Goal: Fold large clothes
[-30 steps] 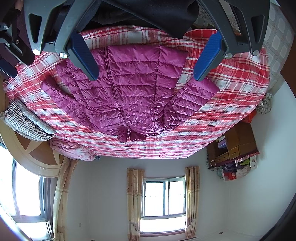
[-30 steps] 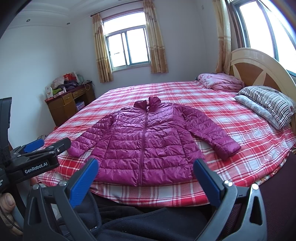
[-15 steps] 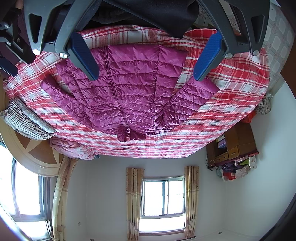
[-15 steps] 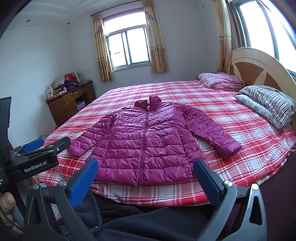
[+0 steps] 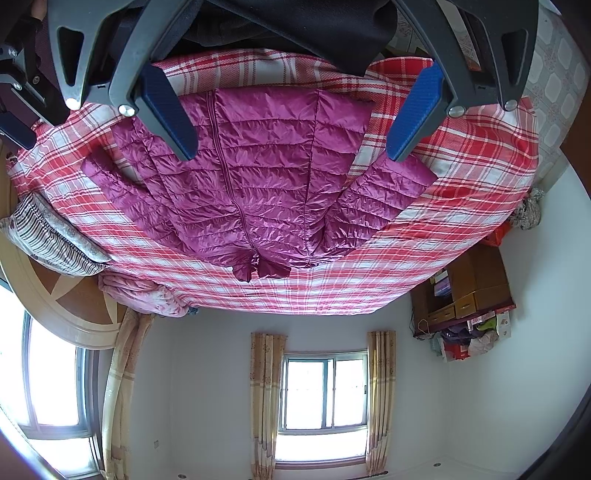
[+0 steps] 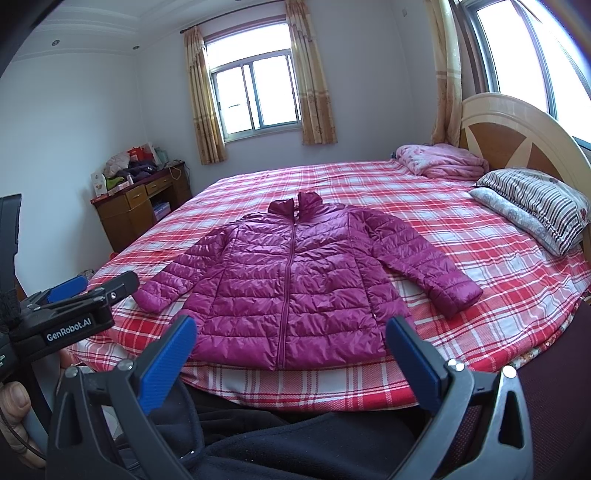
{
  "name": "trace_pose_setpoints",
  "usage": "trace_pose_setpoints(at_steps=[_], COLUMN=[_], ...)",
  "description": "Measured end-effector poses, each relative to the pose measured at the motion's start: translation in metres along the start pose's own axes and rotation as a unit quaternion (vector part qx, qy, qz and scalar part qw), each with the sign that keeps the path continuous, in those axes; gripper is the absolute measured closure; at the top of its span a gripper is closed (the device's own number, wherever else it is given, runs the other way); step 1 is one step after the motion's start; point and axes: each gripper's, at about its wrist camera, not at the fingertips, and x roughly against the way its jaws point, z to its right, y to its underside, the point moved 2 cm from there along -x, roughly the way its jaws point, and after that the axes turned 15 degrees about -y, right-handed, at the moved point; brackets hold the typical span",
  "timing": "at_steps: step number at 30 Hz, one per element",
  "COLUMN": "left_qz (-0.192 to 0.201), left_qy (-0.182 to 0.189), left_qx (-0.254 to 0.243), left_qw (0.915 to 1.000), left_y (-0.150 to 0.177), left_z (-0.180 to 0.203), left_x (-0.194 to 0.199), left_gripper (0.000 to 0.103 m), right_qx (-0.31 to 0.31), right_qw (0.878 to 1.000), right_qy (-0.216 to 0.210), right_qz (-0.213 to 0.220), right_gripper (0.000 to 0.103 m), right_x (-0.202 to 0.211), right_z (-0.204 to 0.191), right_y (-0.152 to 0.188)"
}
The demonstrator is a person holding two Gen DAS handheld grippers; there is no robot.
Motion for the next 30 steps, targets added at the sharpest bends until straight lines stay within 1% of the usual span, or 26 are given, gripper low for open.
trace_pose_setpoints(at_steps=[13,15,17,20,21,23,25,27,29,30], left_qz=[-0.001,-0.002,-0.004,-0.007,-0.013,-0.037,-0.065,-0.085,-0.080,-0.076], left_qy=[0.001,0.002,0.011,0.010,0.019,0.033,0.048,0.041,0.021,0.017], left_qx=[0.002,0.001,-0.002,0.000,0.001,0.009,0.025,0.030,0.018,0.004], left_qw=[1.0000,1.0000,0.9999,0.9999,0.9997,0.9987,0.9964,0.9951,0.9965,0.9970], left_y=[0.000,0.000,0.000,0.000,0.000,0.003,0.007,0.011,0.014,0.014], left_z=[-0.001,-0.001,0.000,0.003,0.004,0.005,0.006,0.008,0.014,0.019], left_x=[0.000,0.000,-0.003,-0.014,-0.023,-0.041,-0.062,-0.079,-0.091,-0.098], left_gripper=[0.001,0.001,0.001,0.001,0.001,0.001,0.001,0.001,0.001,0.001], right_qx=[-0.001,-0.004,-0.010,-0.040,-0.052,-0.068,-0.066,-0.071,-0.091,-0.101], right_qw=[1.000,1.000,1.000,0.999,0.999,0.998,0.997,0.996,0.993,0.992], right_qy=[-0.003,-0.006,-0.018,-0.011,-0.012,0.003,0.024,0.053,0.067,0.076], right_qz=[-0.001,-0.003,-0.007,-0.008,-0.009,-0.018,-0.017,-0.016,-0.020,-0.023], right_gripper=[0.000,0.000,0.000,0.000,0.000,0.000,0.000,0.000,0.000,0.000], right_x=[0.000,-0.001,-0.005,-0.016,-0.022,-0.035,-0.046,-0.059,-0.071,-0.079], right_z=[0.001,0.002,0.005,0.025,0.034,0.053,0.069,0.089,0.112,0.125], right_y=[0.000,0.000,0.000,0.003,0.005,0.006,0.008,0.010,0.012,0.012])
